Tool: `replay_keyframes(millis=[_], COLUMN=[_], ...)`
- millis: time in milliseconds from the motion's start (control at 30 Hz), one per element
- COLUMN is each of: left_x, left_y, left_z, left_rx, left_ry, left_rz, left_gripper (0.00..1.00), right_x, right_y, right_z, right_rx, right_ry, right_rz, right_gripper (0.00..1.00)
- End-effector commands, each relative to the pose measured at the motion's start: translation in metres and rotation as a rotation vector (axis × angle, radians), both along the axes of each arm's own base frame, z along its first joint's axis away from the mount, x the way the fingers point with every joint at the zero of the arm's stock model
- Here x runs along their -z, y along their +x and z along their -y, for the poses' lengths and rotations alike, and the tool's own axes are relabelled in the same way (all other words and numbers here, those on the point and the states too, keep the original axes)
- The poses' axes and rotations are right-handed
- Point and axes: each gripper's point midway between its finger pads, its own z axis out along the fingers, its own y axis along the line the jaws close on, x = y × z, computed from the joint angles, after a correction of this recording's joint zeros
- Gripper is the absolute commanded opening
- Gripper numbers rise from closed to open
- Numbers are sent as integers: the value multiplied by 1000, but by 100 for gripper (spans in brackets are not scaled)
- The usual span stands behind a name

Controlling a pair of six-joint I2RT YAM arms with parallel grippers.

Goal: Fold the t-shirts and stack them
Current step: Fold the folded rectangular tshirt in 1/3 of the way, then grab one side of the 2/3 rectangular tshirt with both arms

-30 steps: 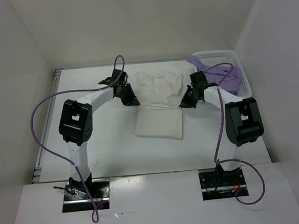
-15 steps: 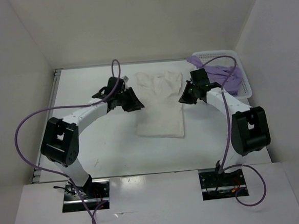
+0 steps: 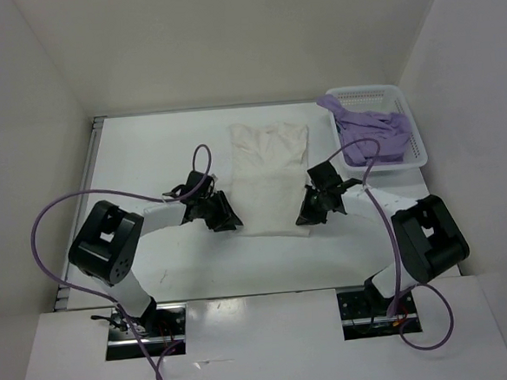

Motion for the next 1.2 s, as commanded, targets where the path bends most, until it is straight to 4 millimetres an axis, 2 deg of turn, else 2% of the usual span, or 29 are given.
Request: replay_keyframes(millis=[0, 33, 67, 133, 167, 200, 233, 267, 300, 333, 433, 467, 567, 700, 767, 800, 900, 933, 967, 1000, 1033, 1067, 1100, 1133, 1167], left_x=[-6, -12, -25, -37, -49, -55, -52, -49, -45, -39, -10, 2, 9, 15, 15, 17, 11, 3, 2, 3, -5, -9, -10, -27, -35], left_y=[-23, -26, -26, -29, -27, -25, -30, -30, -31, -31, -35, -25, -22, -24, -27, -29, -40, -39, -46, -59, -63, -72, -89, -91, -98], left_z=[-1, -2, -6, -14, -19, -21, -23, -23, -24, -24, -23, -18, -14, -10, -12, -14, -19, -19, -22, -27, -29, -31, -38, -40, -41], left_rx=[-1, -1, -13, -34, -57, -65, -65, -58, -57, -49, -26, -14, 4, 20, 20, 16, 16, 16, 28, 46, 54, 74, 88, 88, 101], left_ry=[-38, -35, -34, -17, -10, -12, -6, 2, 8, 21, 51, 64, 71, 52, 53, 65, 71, 63, 63, 77, 75, 70, 87, 71, 62], left_rz=[-25, -30, 9, 41, 95, 118, 108, 105, 93, 81, -1, -12, -40, -61, -62, -70, -82, -64, -74, -104, -90, -98, -144, -109, -105], left_gripper=[42, 44, 48, 58, 60, 60, 60, 60, 60, 60, 58, 51, 47, 34, 25, 23, 13, 12, 10, 7, 7, 5, 5, 4, 4], right_x=[15, 19, 15, 4, -4, -21, -29, -29, -38, -34, -5, 1, 4, 25, 35, 39, 35, 35, 34, 22, 19, 19, 3, 1, -8], right_y=[4, 1, 2, -1, -1, 1, -2, -8, -8, -14, -32, -33, -31, -35, -37, -40, -37, -46, -53, -55, -66, -91, -102, -129, -136], right_z=[2, 4, 4, 1, 1, 3, 4, 9, 10, 13, 18, 19, 22, 18, 16, 15, 13, 12, 11, 5, 1, -9, -20, -26, -31], right_rx=[32, 24, 24, 23, 23, 39, 46, 72, 89, 99, 132, 157, 168, 153, 147, 141, 140, 122, 131, 127, 118, 99, 77, 37, 73], right_ry=[-11, -23, -17, -4, 2, 15, 22, 17, 32, 30, 29, 30, 15, 13, 18, 26, 35, 28, 33, 58, 64, 65, 120, 121, 154], right_rz=[-5, -22, -9, 9, 24, 73, 78, 77, 109, 91, -4, -12, 1, -64, -85, -96, -77, -90, -106, -81, -93, -144, -132, -176, -195], right_gripper=[6, 6, 6, 13, 17, 23, 33, 38, 41, 45, 48, 50, 51, 52, 46, 34, 14, 7, 5, 3, 2, 0, 0, 0, 0])
